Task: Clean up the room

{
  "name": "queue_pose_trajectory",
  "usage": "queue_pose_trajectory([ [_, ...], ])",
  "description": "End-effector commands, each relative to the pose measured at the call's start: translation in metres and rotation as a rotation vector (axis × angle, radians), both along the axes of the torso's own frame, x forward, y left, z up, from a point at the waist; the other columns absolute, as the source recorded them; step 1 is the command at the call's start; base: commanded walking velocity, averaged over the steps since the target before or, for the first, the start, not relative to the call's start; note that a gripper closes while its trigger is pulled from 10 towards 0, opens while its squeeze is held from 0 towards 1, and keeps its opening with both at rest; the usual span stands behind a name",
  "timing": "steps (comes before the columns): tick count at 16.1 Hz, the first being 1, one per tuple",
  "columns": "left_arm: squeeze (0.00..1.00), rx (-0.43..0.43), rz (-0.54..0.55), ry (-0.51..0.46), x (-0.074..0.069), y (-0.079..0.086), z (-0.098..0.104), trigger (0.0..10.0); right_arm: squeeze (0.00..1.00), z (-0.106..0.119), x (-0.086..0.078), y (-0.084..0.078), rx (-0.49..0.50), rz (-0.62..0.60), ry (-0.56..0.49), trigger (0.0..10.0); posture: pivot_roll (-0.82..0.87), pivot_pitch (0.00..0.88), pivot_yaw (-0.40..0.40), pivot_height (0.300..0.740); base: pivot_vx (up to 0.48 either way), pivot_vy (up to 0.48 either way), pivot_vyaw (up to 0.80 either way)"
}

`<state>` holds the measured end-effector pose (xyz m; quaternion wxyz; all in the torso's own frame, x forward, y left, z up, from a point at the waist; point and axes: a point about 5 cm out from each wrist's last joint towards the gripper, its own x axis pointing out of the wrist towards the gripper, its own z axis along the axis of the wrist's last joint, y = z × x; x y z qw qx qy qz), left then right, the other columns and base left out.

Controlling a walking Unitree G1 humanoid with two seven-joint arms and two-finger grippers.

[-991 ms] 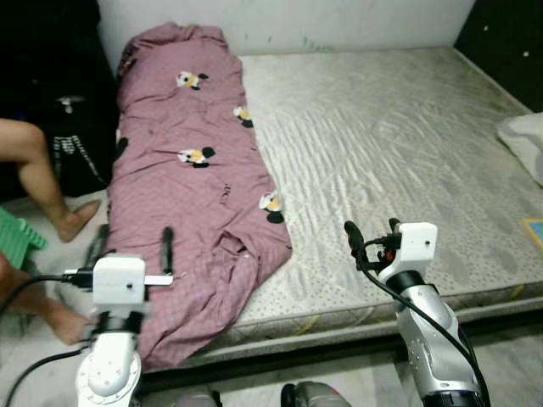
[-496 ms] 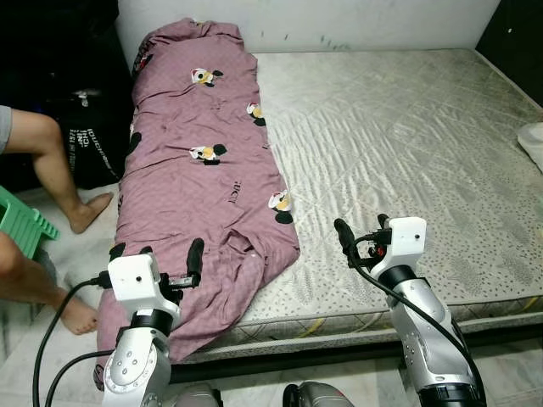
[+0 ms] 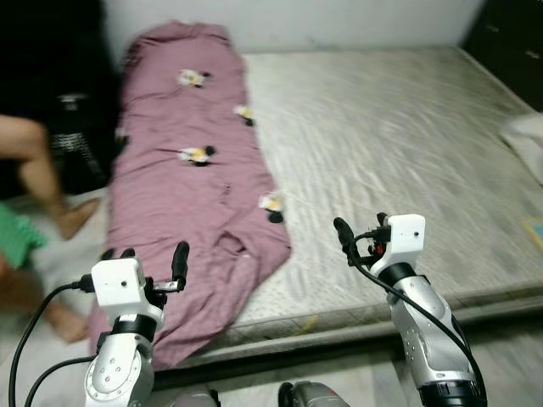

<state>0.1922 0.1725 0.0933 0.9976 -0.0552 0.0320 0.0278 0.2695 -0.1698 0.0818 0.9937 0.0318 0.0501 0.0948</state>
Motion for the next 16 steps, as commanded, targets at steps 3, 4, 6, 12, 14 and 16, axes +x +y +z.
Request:
queue_pose_trajectory([
  [3, 0.0, 0.01, 0.036, -0.009, -0.005, 0.0059, 0.0034, 10.0, 0.0, 0.0067, -0.0012, -0.0024, -0.005, -0.008, -0.024, 10.0, 0.0, 0.079, -0.015, 0.74, 0.0, 0.0, -0.8],
  [4, 0.0, 0.033, 0.055, 0.007, -0.0056, 0.0082, 0.0016, 10.0, 0.0, 0.0066, -0.0013, -0.0023, -0.001, -0.009, -0.021, 10.0, 0.0, 0.08, -0.015, 0.74, 0.0, 0.0, 0.0],
  [6, 0.0, 0.043, 0.06, 0.016, -0.0057, 0.01, -0.0007, 10.0, 0.0, 0.0066, -0.0015, -0.0017, 0.0, -0.009, -0.018, 10.0, 0.0, 0.083, -0.014, 0.74, 0.0, 0.0, 0.0],
  [12, 0.0, 0.072, 0.056, 0.014, -0.0031, 0.0101, 0.0006, 10.0, 0.0, 0.0065, -0.001, 0.0004, 0.003, 0.002, -0.016, 10.0, 0.0, 0.085, -0.016, 0.736, 0.0, 0.0, 0.0],
  [14, 0.0, 0.071, 0.056, 0.017, -0.0027, 0.0097, 0.0003, 10.0, 0.0, 0.0063, -0.0013, 0.0007, 0.004, 0.004, -0.012, 10.0, 0.0, 0.085, -0.016, 0.712, 0.0, 0.0, 0.0],
  [16, 0.0, 0.07, 0.053, 0.022, -0.0021, 0.0092, -0.0002, 10.0, 0.0, 0.0065, -0.0015, 0.0008, 0.006, 0.007, -0.011, 10.0, 0.0, 0.087, -0.017, 0.687, 0.0, 0.0, 0.0],
])
